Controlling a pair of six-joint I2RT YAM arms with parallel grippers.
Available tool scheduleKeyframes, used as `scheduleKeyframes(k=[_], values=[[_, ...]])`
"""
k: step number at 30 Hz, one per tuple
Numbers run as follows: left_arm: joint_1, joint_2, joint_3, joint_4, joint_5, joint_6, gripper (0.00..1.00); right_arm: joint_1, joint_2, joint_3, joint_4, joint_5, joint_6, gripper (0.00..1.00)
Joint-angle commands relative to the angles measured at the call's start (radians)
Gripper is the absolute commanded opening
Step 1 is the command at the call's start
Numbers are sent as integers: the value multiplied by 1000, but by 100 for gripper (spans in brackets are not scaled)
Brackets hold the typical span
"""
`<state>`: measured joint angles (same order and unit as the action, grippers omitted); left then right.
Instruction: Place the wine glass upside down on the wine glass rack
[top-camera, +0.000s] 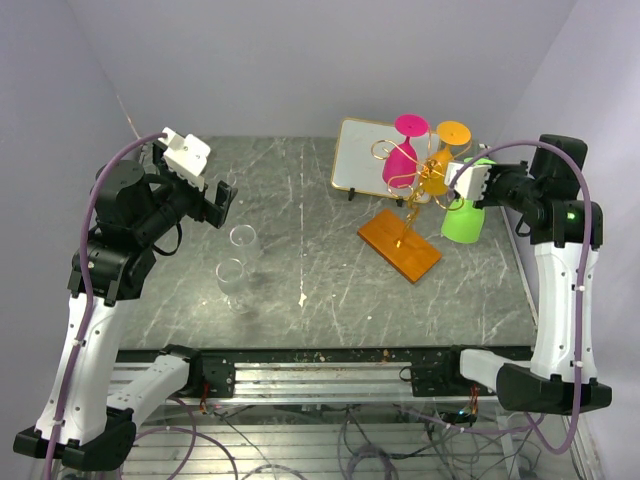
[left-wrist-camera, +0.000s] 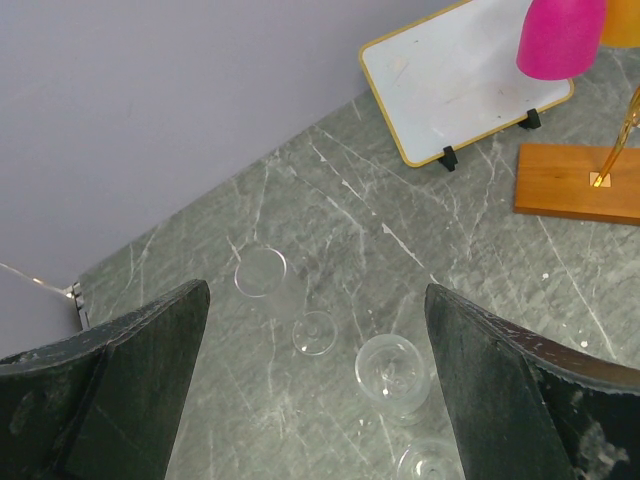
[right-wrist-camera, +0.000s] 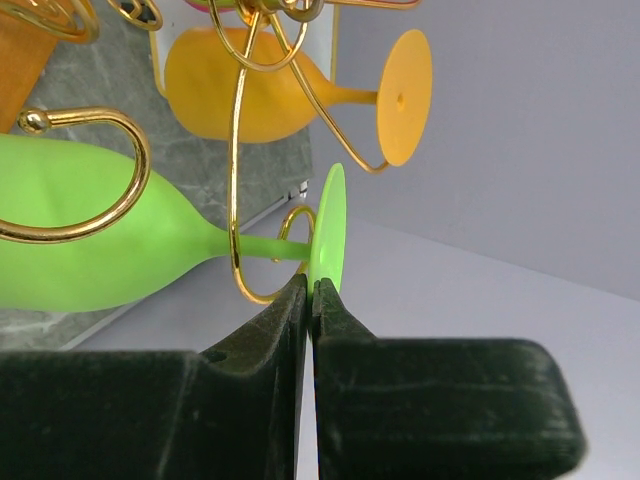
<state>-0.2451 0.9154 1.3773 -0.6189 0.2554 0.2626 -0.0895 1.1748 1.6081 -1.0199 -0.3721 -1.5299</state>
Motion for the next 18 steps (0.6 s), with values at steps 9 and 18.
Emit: scheduleKeyframes(k=[9, 18], values=[[9, -1, 8, 7, 32, 6, 100, 5, -29, -50, 64, 111, 62, 4], [9, -1, 3, 7, 32, 7, 100, 5, -34, -64, 75, 118, 78, 4]])
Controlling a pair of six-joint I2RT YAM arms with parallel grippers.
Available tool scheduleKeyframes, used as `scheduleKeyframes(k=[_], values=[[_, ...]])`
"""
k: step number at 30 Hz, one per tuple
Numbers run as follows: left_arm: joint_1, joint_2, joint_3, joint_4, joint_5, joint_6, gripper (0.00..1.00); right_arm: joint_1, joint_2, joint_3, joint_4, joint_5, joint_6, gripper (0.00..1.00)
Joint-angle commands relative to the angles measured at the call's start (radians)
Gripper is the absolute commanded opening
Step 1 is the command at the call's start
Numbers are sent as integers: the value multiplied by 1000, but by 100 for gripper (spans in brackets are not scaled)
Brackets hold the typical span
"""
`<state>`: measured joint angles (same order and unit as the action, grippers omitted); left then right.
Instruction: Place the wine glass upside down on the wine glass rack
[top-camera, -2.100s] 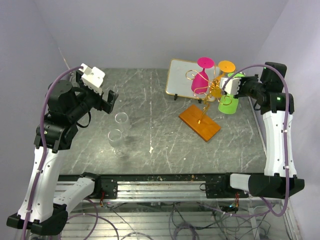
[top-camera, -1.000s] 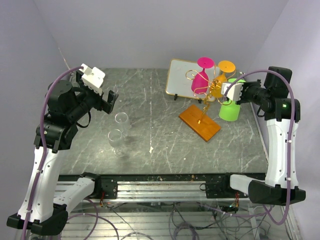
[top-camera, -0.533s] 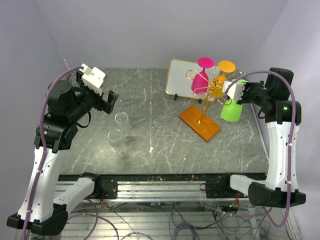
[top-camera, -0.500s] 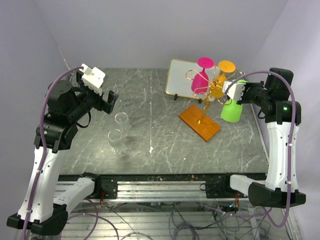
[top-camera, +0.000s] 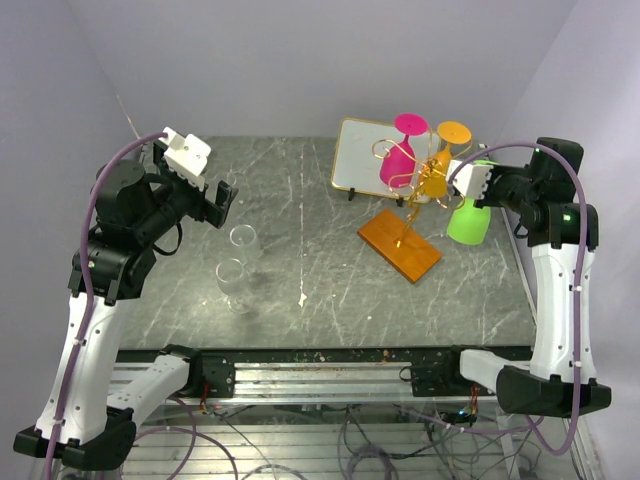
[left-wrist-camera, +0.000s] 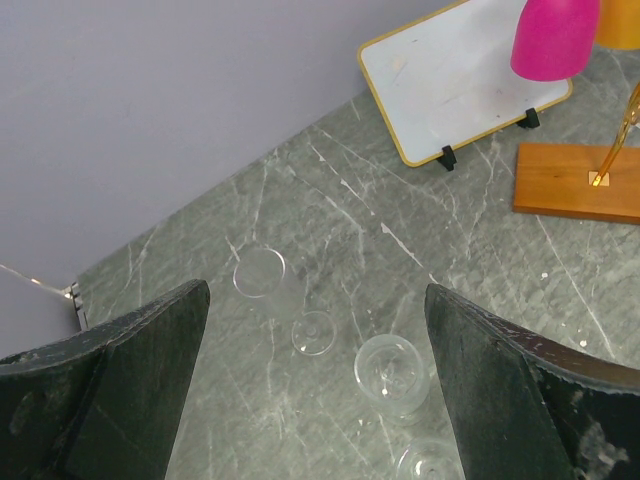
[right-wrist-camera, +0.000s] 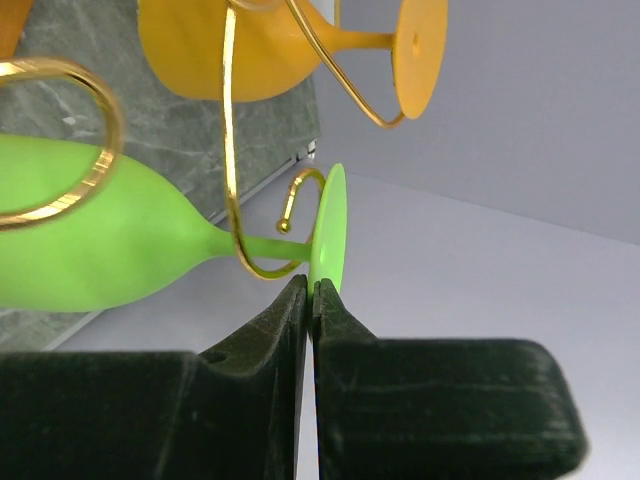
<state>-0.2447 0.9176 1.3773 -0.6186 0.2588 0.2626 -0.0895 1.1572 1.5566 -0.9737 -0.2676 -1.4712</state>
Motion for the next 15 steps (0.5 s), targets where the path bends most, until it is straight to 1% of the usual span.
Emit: scheduleKeyframes(k=[1, 6, 15], values=[[8, -5, 3, 7, 28, 7, 100, 5, -17, -15, 32, 13, 19, 4], [8, -8, -3, 6, 28, 9, 100, 5, -17, -29, 45, 8, 18, 5], [8, -10, -3, 5, 28, 12, 100, 5, -4, -33, 72, -60, 18, 6]])
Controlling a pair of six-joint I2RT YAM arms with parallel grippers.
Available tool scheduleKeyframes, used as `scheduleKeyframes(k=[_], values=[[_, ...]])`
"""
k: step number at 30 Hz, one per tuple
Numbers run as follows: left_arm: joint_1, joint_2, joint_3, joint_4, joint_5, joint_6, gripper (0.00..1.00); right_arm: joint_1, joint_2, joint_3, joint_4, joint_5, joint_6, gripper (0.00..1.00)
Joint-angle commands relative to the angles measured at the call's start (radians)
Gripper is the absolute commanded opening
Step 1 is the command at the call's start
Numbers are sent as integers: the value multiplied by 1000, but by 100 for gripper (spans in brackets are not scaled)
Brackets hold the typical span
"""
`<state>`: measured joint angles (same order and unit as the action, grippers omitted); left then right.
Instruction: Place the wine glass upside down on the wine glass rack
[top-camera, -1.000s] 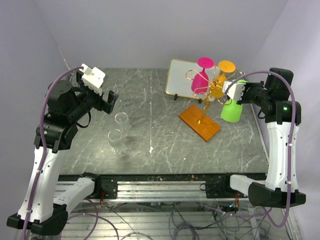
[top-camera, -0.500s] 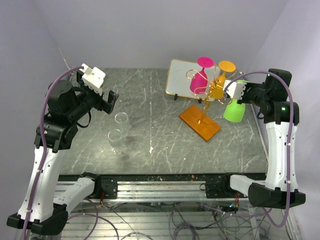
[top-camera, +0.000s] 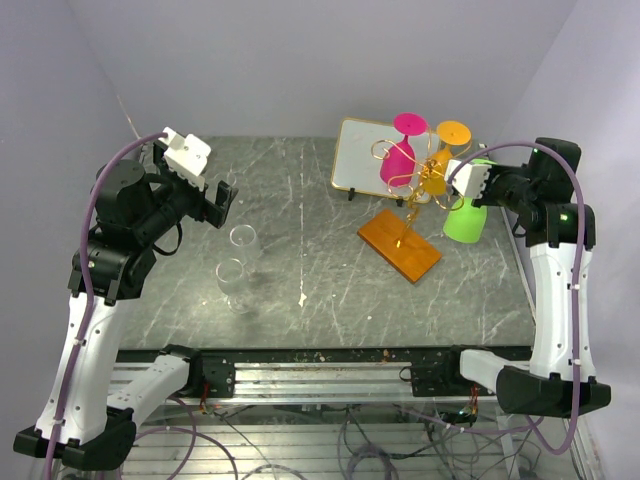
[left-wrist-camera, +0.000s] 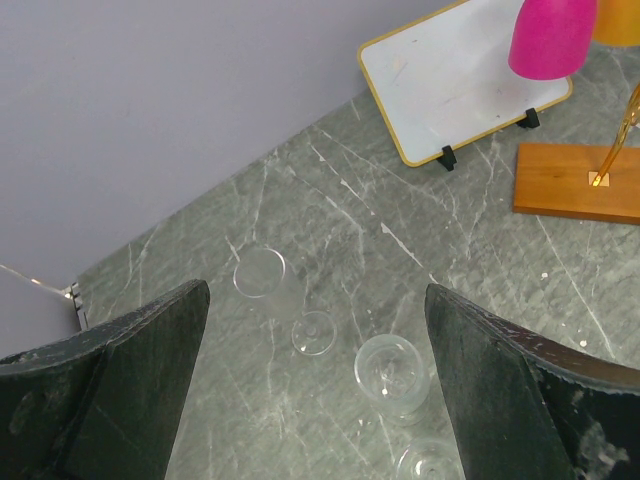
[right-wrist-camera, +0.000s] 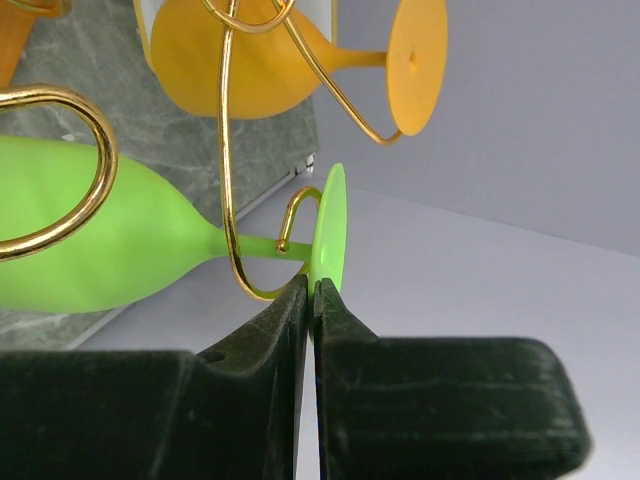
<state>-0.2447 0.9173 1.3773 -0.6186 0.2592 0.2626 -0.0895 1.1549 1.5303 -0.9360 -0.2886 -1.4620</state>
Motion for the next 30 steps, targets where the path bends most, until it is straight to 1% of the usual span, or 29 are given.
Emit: scheduleKeyframes(k=[1, 9, 16, 30], values=[[9, -10, -3, 4, 28, 12, 100, 5, -1, -8, 36, -44, 8, 6], [9, -9, -4, 3, 29, 15, 100, 5, 8, -28, 61, -70, -1, 7], [10, -9, -5, 2, 29, 16, 100, 4, 8, -27, 44, -104, -9, 8], [10, -12, -8, 0, 31, 21, 100, 5, -4, -39, 3, -131, -23, 16]])
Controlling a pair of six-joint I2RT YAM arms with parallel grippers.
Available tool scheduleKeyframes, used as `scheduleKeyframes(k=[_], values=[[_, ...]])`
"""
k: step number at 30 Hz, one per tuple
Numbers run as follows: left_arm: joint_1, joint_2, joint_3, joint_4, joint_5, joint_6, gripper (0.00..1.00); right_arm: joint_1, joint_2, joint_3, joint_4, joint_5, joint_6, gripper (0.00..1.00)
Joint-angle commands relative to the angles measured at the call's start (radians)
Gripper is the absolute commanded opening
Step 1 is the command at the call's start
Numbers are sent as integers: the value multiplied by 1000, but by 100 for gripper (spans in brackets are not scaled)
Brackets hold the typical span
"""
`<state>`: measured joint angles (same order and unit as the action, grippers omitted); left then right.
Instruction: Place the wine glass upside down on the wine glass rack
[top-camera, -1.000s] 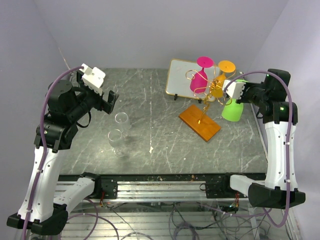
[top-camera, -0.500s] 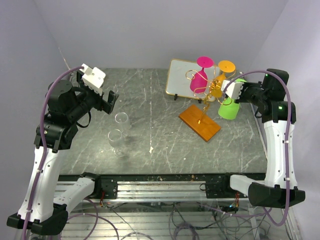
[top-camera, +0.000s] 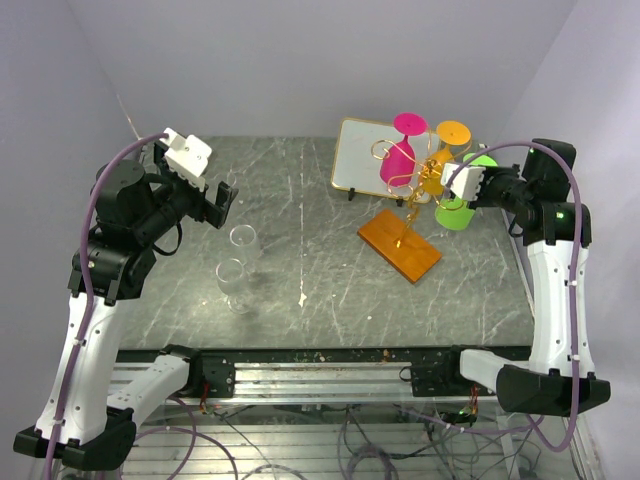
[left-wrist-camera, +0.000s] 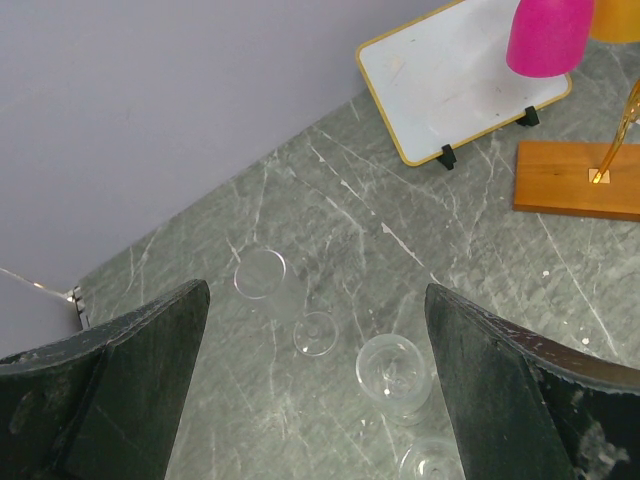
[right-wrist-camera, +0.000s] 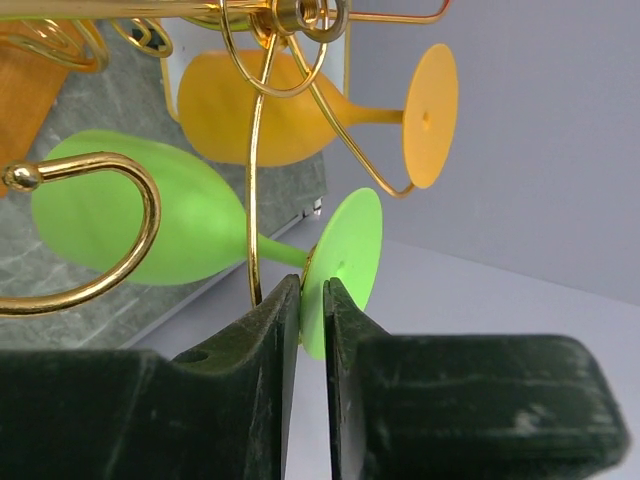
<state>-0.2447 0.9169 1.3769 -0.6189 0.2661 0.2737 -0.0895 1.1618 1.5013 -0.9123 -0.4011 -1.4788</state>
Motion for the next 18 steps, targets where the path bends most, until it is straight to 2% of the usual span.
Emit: scheduleKeyframes(k=[1, 18], values=[[10, -12, -7, 1, 24, 10, 100, 5, -10, -10, -21, -20, -5, 16], [10, -10, -6, -1, 27, 13, 100, 5, -13, 2, -36, -93, 15, 27]])
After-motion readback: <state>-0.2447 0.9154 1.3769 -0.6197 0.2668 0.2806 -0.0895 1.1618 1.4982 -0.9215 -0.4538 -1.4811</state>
